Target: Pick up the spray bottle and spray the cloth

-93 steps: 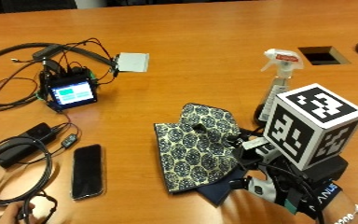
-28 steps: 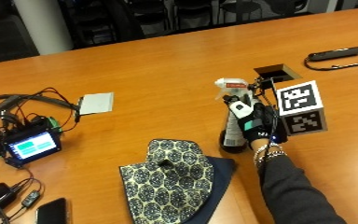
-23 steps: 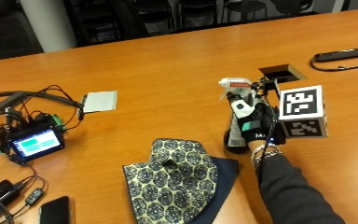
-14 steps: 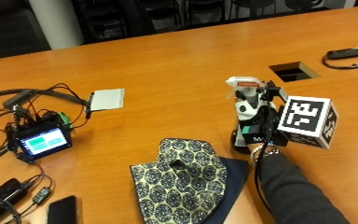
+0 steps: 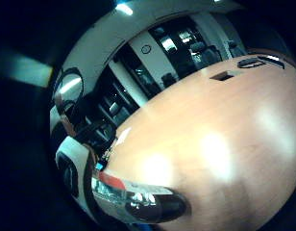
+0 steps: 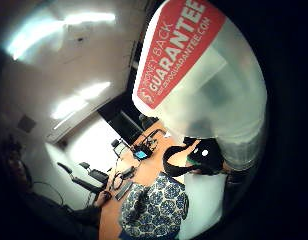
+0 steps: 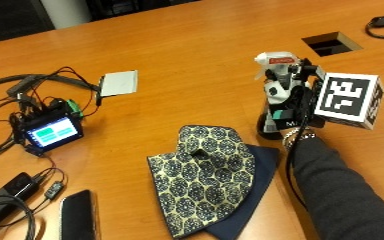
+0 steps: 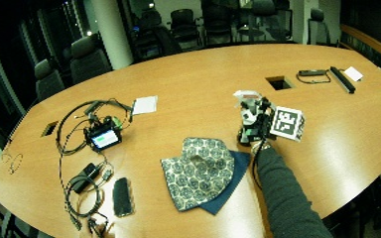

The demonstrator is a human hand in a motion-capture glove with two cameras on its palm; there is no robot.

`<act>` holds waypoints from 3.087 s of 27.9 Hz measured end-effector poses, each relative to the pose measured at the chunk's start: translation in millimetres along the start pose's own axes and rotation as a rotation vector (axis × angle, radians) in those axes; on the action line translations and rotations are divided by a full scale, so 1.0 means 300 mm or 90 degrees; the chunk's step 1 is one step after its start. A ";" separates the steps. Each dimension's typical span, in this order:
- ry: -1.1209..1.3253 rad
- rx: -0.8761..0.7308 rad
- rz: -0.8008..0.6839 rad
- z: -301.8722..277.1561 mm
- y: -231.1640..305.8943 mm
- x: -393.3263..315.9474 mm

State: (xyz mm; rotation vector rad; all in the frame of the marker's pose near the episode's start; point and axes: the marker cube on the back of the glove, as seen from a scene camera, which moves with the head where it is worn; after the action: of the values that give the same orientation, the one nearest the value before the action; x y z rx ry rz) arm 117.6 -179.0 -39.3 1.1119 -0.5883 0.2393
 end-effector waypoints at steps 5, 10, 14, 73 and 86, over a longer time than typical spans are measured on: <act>0.009 -0.012 0.002 -0.040 0.035 0.109; 0.033 -0.020 0.061 -0.105 0.057 0.217; 0.042 -0.059 0.060 -0.078 0.080 0.211; 0.521 -0.637 -0.759 0.248 0.261 -0.361; 0.533 -0.645 -0.749 0.248 0.292 -0.340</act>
State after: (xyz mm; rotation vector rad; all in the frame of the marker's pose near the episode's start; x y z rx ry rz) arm -31.2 -196.3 -5.2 0.1546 0.6980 -0.5673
